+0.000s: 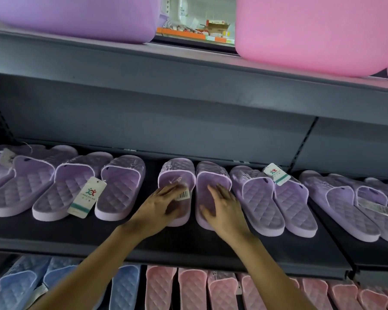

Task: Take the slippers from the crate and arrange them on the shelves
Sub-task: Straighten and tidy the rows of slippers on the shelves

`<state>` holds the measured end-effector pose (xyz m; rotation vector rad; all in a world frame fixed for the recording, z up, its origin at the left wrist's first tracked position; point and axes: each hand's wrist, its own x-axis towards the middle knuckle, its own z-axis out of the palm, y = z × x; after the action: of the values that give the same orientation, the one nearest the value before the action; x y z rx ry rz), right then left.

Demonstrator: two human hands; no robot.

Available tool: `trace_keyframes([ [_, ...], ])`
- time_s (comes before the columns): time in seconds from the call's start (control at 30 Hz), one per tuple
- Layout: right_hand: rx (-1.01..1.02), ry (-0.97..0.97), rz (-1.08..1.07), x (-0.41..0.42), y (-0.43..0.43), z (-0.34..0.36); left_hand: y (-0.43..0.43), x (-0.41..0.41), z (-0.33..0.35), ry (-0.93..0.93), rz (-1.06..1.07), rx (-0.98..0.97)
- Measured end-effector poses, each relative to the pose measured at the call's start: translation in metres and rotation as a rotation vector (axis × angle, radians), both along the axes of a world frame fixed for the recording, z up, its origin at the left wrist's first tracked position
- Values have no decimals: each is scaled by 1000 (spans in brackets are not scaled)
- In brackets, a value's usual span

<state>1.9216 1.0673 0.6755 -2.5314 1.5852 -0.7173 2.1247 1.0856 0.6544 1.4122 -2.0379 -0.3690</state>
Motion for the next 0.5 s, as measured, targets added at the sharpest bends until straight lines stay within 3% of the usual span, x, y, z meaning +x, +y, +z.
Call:
trace_keyframes([
  [0.17,-138,-60,66,5,5,11,21,20,13,-52,113,-86],
  [0.4,-162,-65,192,39,10,14,47,70,32,-85,266,-128],
  [0.5,-82,-108,271,65,15,19,55,94,33,-82,330,-107],
])
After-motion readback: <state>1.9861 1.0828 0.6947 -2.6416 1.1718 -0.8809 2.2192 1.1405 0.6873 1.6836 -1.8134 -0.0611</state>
